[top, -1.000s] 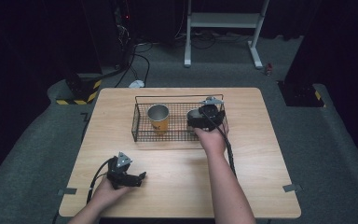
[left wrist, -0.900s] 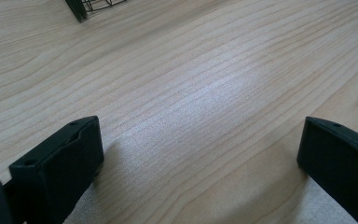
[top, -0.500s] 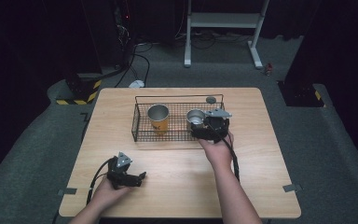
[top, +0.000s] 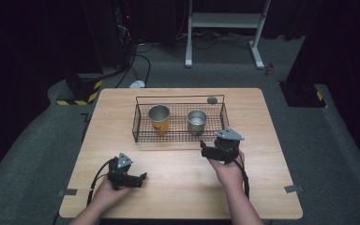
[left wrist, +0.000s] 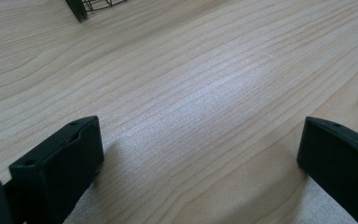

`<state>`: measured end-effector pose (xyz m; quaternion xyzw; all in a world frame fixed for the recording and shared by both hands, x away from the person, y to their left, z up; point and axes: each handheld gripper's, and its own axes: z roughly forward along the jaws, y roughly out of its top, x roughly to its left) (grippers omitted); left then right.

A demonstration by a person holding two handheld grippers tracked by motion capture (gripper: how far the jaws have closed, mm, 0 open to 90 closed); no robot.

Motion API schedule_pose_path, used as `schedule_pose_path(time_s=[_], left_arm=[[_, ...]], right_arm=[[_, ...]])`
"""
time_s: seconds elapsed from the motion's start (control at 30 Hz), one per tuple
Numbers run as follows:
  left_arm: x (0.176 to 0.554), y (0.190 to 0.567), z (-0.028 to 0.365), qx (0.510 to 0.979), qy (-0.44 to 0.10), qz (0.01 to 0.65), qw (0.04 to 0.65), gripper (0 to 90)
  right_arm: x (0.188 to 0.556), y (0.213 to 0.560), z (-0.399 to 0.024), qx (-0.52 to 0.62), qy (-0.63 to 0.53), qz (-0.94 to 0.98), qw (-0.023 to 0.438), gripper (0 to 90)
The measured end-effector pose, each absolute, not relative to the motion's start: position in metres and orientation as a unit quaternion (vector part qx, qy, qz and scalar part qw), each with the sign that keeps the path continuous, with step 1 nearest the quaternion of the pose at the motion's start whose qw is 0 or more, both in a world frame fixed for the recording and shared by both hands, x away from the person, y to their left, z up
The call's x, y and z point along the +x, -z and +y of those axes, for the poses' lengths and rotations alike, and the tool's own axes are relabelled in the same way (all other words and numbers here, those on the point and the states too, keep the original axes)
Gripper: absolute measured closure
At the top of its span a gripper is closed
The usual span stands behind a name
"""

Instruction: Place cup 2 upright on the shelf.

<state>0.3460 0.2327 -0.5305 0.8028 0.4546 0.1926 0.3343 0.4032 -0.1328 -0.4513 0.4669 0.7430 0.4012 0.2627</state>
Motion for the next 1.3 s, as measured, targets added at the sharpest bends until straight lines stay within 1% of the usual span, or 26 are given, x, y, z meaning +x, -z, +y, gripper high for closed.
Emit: schedule_pose_path(time_s=[0.17, 0.73, 0.87, 0.9, 1.3], left_arm=[[0.346, 0.530, 0.233, 0.803, -0.193, 0.454, 0.334, 0.7], [0.346, 0.530, 0.233, 0.803, -0.193, 0.454, 0.334, 0.7], [0.346, 0.531, 0.233, 0.803, -0.193, 0.454, 0.334, 0.7], [0.346, 0.530, 0.233, 0.803, -0.193, 0.454, 0.334, 0.8], [0.346, 0.530, 0.233, 0.802, -0.194, 0.455, 0.333, 0.8]], right_arm=[[0.391, 0.460, -0.143, 0.469, -0.391, 0.742, 0.275, 10.0], [0.356, 0.509, -0.190, 0.501, -0.334, 0.753, 0.264, 10.0], [0.353, 0.523, -0.203, 0.520, -0.306, 0.756, 0.253, 10.1], [0.355, 0.525, -0.207, 0.532, -0.304, 0.756, 0.228, 10.1], [0.357, 0.525, -0.202, 0.548, -0.300, 0.746, 0.233, 9.1]])
